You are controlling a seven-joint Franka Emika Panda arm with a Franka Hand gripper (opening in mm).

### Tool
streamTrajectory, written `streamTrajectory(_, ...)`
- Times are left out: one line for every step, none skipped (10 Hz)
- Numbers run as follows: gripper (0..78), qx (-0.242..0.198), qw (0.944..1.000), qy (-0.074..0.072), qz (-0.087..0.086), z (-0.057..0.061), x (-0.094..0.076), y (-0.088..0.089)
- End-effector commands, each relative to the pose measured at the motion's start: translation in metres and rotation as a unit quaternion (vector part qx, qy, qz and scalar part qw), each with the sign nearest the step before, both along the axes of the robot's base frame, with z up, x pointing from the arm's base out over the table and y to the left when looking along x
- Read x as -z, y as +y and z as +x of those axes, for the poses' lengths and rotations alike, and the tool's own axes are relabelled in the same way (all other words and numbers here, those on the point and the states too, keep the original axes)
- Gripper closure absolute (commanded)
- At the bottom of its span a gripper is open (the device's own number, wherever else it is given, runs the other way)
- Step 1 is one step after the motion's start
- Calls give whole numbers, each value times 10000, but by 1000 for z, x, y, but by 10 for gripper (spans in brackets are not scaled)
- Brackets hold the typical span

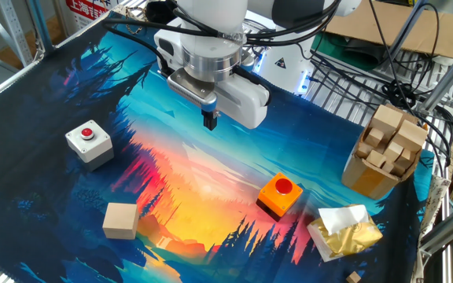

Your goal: Pick up one small block

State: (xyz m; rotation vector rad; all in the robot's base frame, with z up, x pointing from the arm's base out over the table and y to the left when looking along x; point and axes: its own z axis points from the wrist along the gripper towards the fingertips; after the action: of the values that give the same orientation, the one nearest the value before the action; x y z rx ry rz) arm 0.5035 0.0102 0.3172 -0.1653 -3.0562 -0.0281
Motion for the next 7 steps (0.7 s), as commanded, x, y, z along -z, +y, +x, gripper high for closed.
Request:
streamTrajectory(776,94,9997,-168,-119,36,9,0)
streamTrajectory(776,95,9997,-173,-122,36,9,0)
streamTrajectory(776,80,9997,-176,-123,36,9,0)
streamTrajectory(776,76,9997,-176,-123,36,9,0)
streamTrajectory(776,64,9998,-176,-122,36,9,0)
streamTrajectory(776,61,9998,-176,-122,36,9,0)
streamTrajectory(776,66,9997,-176,-122,37,8,1)
